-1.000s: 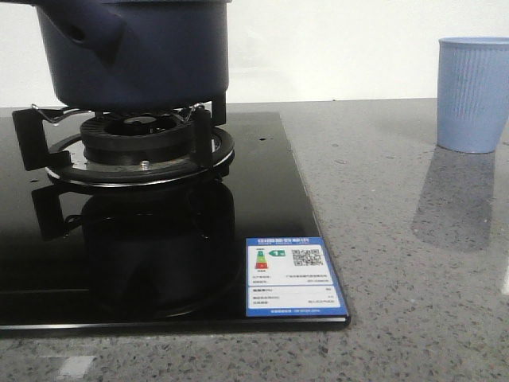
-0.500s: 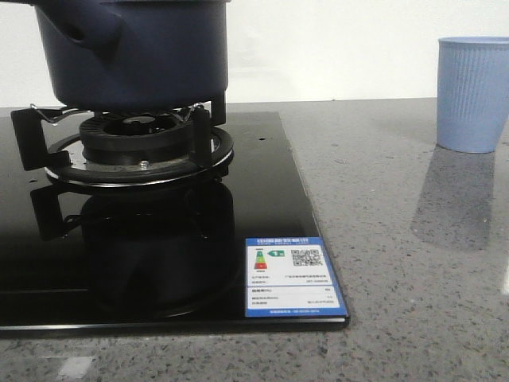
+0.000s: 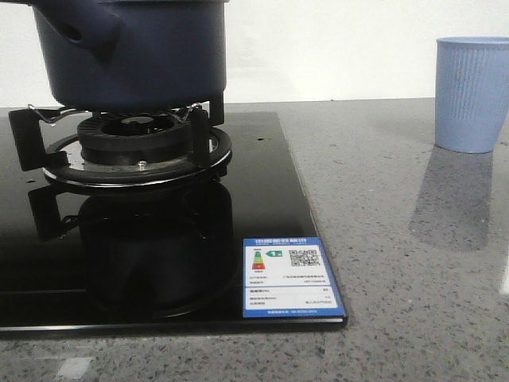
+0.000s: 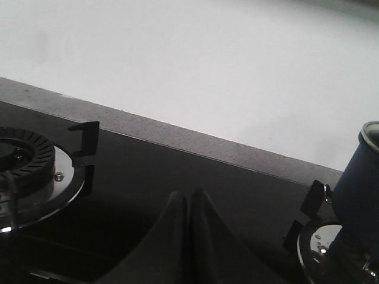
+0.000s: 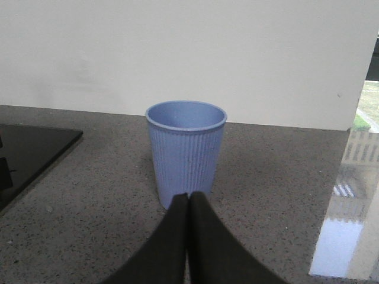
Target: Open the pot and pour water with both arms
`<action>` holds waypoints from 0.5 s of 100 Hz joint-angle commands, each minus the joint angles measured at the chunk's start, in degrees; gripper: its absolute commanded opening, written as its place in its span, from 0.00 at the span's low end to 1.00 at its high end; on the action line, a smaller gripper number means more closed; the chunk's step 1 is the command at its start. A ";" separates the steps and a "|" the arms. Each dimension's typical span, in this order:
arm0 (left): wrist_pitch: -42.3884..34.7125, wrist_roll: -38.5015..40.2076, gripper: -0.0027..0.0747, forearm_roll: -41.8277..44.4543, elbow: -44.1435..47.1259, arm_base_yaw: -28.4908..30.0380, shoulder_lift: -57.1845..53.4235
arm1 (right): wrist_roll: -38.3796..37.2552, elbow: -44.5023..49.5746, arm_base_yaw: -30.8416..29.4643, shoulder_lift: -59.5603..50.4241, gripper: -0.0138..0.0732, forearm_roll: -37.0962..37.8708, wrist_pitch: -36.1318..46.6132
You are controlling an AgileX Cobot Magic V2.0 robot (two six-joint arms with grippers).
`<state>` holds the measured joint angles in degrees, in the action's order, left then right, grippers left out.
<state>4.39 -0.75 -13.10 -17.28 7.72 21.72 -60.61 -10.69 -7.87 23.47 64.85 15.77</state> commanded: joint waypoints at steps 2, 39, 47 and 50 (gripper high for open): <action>-4.90 4.58 0.01 6.85 2.19 -1.06 -4.14 | 0.19 -1.59 0.01 0.17 0.08 -0.87 1.84; -4.78 4.58 0.01 8.27 17.85 -5.38 -20.74 | 0.19 -1.59 0.01 0.17 0.08 -0.87 1.84; -4.39 4.58 0.01 8.27 19.32 -6.19 -23.13 | 0.19 -1.59 0.01 0.17 0.08 -0.87 1.84; -2.78 4.58 0.01 8.27 19.32 -6.66 -23.55 | 0.19 -1.59 0.01 0.17 0.08 -0.87 1.84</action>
<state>4.45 3.20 -4.90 0.04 2.40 -0.12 -60.61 -10.69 -7.87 23.47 64.85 15.77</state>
